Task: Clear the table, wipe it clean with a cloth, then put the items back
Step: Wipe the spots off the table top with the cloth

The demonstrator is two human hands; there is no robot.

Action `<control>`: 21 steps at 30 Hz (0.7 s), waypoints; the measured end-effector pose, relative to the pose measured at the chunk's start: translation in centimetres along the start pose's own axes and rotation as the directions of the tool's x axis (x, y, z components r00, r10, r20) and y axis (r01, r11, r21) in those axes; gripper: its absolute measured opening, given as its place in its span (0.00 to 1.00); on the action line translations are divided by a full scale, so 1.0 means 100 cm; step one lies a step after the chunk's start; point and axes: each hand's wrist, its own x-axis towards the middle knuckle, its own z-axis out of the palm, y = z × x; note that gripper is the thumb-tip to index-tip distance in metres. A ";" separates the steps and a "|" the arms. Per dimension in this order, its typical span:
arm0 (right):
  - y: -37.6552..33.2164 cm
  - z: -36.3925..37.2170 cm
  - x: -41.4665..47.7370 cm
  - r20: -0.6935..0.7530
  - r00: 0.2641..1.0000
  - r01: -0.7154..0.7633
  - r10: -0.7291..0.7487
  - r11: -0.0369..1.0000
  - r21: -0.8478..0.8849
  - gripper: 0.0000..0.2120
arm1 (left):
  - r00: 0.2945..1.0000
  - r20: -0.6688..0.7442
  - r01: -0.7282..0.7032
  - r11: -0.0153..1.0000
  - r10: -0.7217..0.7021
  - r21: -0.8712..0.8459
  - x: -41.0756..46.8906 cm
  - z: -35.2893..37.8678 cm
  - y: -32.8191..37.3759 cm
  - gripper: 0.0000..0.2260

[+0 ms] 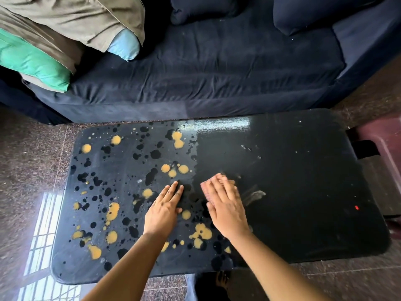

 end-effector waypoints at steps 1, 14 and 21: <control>0.010 -0.002 0.002 0.030 0.989 0.149 -0.148 0.988 -0.043 0.29 | 1.000 -0.003 -0.003 1.000 0.003 0.001 0.001 -0.001 0.001 0.29; -0.011 0.001 -0.004 0.067 0.978 0.198 -0.196 0.980 -0.035 0.28 | 0.998 0.043 0.042 0.999 -0.042 0.005 0.006 -0.009 0.006 0.28; 0.021 -0.002 -0.014 -0.028 0.912 -0.409 0.410 0.912 0.019 0.28 | 0.997 0.071 0.044 0.999 -0.044 0.001 0.004 -0.013 0.008 0.29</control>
